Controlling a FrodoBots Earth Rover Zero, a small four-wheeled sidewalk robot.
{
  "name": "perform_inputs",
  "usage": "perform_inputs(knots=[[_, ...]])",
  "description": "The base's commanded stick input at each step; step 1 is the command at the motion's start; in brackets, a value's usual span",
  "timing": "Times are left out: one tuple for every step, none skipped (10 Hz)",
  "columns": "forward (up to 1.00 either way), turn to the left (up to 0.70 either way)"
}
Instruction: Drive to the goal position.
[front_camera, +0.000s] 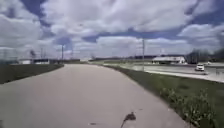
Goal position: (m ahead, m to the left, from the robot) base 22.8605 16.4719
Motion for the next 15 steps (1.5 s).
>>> perform_inputs(knots=[[1.0, 0.0], [1.0, 0.0], [1.0, 0.0], [1.0, 0.0], [1.0, 0.0], [1.0, 0.23], [1.0, 0.27], [1.0, 0.13], [1.0, 0.0], [1.0, 0.0], [1.0, 0.0], [1.0, 0.0], [1.0, 0.0], [1.0, 0.0], [1.0, 0.0]])
